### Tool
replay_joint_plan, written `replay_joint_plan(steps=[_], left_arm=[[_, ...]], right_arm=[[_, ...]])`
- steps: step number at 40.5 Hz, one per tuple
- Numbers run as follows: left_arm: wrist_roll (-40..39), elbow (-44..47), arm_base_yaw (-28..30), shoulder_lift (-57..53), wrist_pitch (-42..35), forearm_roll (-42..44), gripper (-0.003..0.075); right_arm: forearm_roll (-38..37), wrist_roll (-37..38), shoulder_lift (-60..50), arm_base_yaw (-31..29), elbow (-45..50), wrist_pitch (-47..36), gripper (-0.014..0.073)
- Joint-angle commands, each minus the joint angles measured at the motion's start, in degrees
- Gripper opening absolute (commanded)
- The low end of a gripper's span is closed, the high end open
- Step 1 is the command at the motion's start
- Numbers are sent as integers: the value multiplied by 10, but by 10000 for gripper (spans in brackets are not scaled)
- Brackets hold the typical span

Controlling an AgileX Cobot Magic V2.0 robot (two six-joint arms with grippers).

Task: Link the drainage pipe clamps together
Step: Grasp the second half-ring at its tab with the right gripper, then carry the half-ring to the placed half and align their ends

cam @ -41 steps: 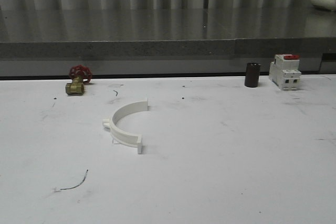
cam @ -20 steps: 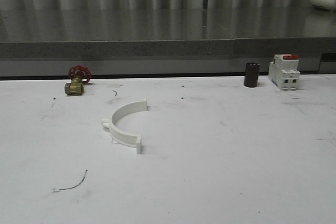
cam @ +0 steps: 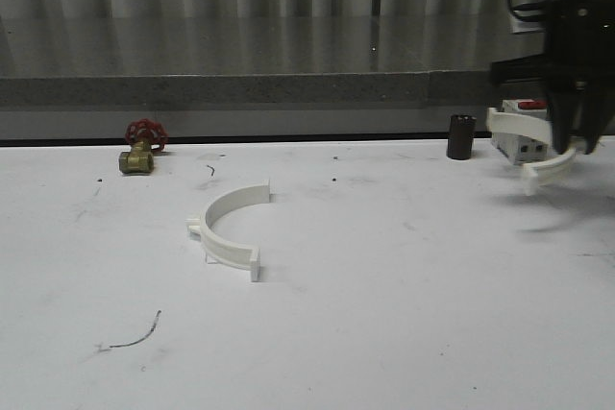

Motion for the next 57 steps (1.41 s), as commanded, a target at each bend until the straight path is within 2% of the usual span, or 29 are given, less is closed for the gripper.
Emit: replay_joint_plan(steps=[1, 16, 25, 40, 57], left_arm=[[-2, -15, 1, 5, -43, 4, -20], [-2, -15, 1, 5, -43, 4, -20], [-2, -15, 1, 5, -43, 4, -20], [-2, -15, 1, 5, -43, 4, -20], [-2, -15, 1, 5, -43, 4, -20]], right_arm=[[2, 21, -39, 39, -10, 46, 143], [11, 85, -23, 188, -11, -4, 143], [25, 123, -2, 235, -12, -46, 143], [66, 131, 23, 241, -14, -83, 143], [73, 143, 33, 241, -18, -111, 143]])
